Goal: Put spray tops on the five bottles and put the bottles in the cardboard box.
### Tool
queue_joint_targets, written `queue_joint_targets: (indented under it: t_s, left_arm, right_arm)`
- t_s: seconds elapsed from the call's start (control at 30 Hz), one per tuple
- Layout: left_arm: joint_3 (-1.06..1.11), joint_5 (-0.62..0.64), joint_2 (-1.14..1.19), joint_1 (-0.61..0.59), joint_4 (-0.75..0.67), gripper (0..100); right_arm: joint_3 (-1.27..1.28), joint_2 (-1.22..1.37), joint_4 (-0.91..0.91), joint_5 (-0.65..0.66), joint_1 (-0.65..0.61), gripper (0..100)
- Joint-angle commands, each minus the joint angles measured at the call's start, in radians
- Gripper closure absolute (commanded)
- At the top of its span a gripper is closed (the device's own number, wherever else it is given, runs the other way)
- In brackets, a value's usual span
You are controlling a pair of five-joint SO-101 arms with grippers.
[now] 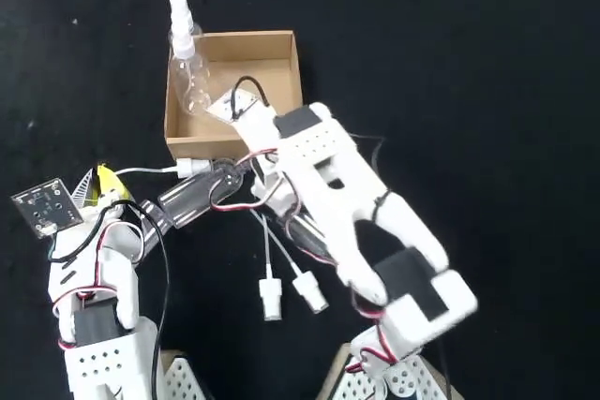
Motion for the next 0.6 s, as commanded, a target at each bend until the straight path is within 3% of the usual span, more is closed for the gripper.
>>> queue_joint_targets:
  t_s: [0.0,0.5,0.57]
  left_arm:
    - [0.022,-0.003,-0.005,0.012,-0.002,97]
    - [0.022,-0.012,-0.006,0.021,0.002,97]
    - [0.022,-0.066,-0.005,0.035,0.003,97]
  right_arm:
    - [0.027,-0.145,0.003,0.006,0.06,98.3]
    - [0.127,-0.417,0.0,0.0,0.269,98.4]
    - [0.136,-0.447,-0.005,0.0,0.296,98.4]
